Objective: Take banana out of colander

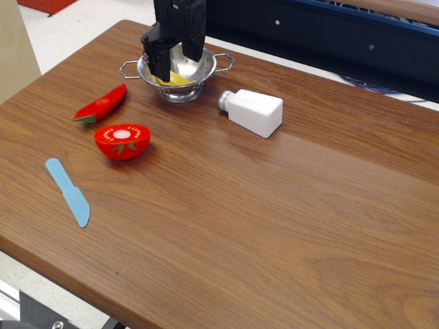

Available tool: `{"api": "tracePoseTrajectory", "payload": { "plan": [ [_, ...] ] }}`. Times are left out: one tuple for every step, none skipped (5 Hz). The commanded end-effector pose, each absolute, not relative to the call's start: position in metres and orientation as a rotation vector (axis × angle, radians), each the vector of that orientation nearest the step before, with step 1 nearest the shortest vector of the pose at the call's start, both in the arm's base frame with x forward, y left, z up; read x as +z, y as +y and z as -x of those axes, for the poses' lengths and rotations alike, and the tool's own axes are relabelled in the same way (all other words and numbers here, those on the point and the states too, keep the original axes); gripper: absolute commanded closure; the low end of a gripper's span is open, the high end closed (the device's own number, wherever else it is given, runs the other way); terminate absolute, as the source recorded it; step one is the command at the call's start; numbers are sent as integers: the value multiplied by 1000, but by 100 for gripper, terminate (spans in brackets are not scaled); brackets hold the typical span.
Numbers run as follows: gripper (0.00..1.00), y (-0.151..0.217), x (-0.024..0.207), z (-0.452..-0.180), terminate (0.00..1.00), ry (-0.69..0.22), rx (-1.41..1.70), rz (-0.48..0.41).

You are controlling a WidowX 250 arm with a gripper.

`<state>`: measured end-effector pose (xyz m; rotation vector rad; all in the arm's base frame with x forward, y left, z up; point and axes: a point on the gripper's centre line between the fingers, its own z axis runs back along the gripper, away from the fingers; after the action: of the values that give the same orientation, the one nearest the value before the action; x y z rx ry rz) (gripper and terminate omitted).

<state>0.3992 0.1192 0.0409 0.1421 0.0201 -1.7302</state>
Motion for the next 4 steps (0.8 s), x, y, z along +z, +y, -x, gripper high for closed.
{"api": "tracePoseTrajectory", "payload": {
  "plan": [
    [0, 104, 41, -408, 0, 16, -1703, -191],
    [0, 103, 35, -409, 0, 1, -1671, -197],
    [100, 101, 38, -418, 0, -16, -1636, -188],
    [100, 96, 46, -424, 0, -28, -1603, -201]
  ]
}}
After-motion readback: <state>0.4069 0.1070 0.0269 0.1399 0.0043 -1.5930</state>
